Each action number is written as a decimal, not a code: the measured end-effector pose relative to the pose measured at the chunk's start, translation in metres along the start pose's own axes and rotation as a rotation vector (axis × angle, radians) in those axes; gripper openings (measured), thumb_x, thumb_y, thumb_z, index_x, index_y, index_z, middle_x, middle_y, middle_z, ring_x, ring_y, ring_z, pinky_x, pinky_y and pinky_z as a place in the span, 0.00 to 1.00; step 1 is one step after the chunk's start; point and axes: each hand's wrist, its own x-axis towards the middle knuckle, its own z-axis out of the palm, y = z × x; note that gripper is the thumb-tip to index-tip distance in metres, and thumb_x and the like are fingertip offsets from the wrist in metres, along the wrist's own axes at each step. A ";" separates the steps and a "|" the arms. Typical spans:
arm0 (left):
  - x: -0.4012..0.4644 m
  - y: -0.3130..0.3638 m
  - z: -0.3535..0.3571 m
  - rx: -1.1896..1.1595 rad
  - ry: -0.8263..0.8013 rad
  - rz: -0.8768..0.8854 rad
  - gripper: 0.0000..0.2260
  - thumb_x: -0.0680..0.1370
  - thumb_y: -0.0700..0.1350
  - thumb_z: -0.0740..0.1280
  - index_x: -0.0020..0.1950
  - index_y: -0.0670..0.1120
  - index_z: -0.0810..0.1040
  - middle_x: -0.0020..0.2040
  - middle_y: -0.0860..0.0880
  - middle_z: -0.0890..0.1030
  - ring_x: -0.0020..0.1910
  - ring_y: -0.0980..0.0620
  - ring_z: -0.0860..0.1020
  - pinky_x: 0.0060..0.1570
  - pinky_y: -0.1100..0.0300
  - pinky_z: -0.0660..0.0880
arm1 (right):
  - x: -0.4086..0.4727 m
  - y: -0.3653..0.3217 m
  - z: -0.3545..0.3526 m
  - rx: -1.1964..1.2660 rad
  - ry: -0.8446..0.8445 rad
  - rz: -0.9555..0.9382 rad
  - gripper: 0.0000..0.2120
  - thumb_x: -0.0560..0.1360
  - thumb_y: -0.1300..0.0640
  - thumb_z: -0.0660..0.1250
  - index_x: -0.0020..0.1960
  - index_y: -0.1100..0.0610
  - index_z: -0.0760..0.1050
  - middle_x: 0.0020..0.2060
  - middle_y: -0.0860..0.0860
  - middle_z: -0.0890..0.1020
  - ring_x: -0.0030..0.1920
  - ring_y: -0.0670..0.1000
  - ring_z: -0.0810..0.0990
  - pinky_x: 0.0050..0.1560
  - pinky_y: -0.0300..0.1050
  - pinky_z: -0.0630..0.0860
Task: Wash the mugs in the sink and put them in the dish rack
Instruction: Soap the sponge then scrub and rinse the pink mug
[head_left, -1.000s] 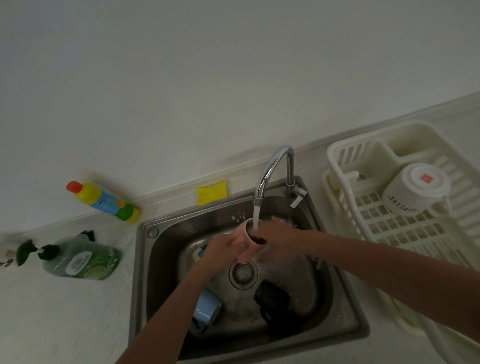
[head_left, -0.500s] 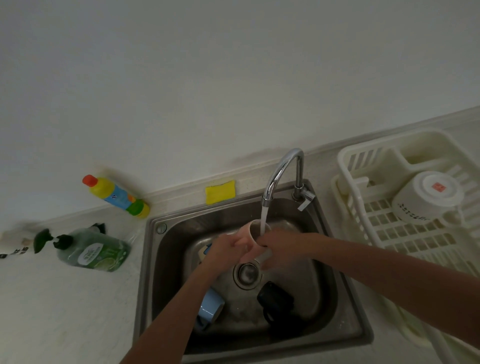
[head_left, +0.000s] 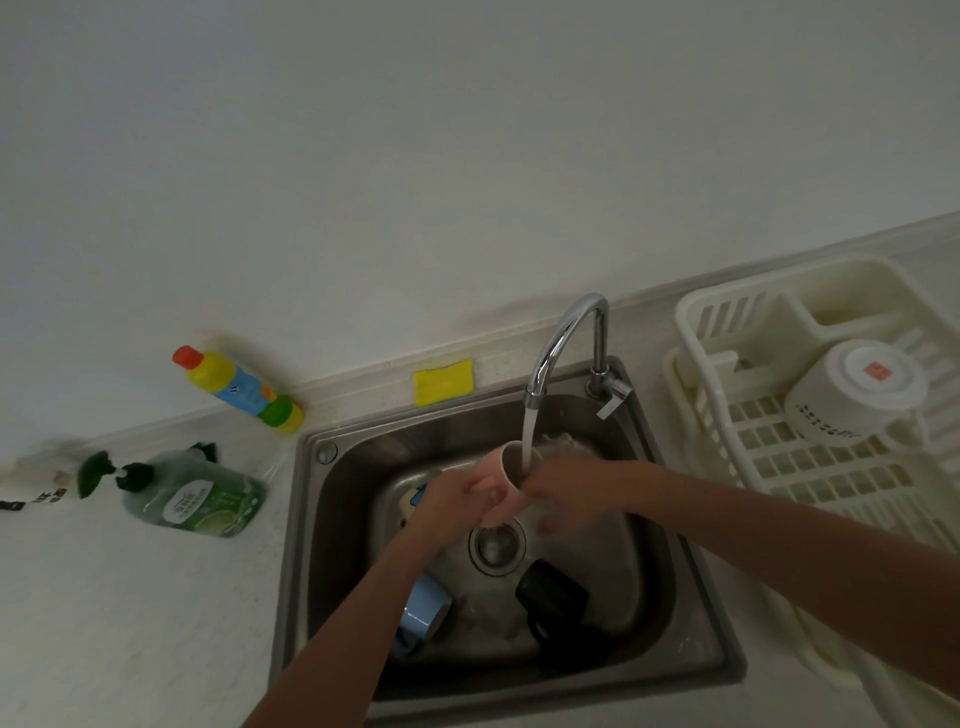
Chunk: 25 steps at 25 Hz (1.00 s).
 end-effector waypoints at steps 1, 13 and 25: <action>-0.002 0.000 0.001 -0.010 -0.007 0.002 0.11 0.80 0.48 0.63 0.43 0.46 0.82 0.34 0.46 0.82 0.32 0.55 0.78 0.36 0.58 0.76 | -0.002 -0.005 -0.002 0.020 -0.002 0.002 0.19 0.73 0.43 0.71 0.61 0.49 0.76 0.55 0.46 0.80 0.53 0.47 0.79 0.59 0.42 0.75; -0.003 0.011 0.007 -0.029 0.032 0.015 0.14 0.81 0.53 0.63 0.46 0.44 0.82 0.36 0.49 0.83 0.36 0.52 0.82 0.38 0.58 0.78 | -0.001 0.007 -0.004 0.007 0.067 0.046 0.25 0.70 0.39 0.70 0.64 0.45 0.73 0.57 0.45 0.79 0.56 0.47 0.77 0.59 0.48 0.76; -0.005 0.009 0.007 0.067 0.028 -0.008 0.14 0.82 0.51 0.62 0.44 0.45 0.81 0.35 0.49 0.82 0.33 0.55 0.79 0.34 0.68 0.73 | -0.003 -0.005 -0.005 0.103 0.088 -0.063 0.17 0.75 0.49 0.70 0.61 0.53 0.76 0.55 0.48 0.81 0.55 0.47 0.79 0.57 0.41 0.75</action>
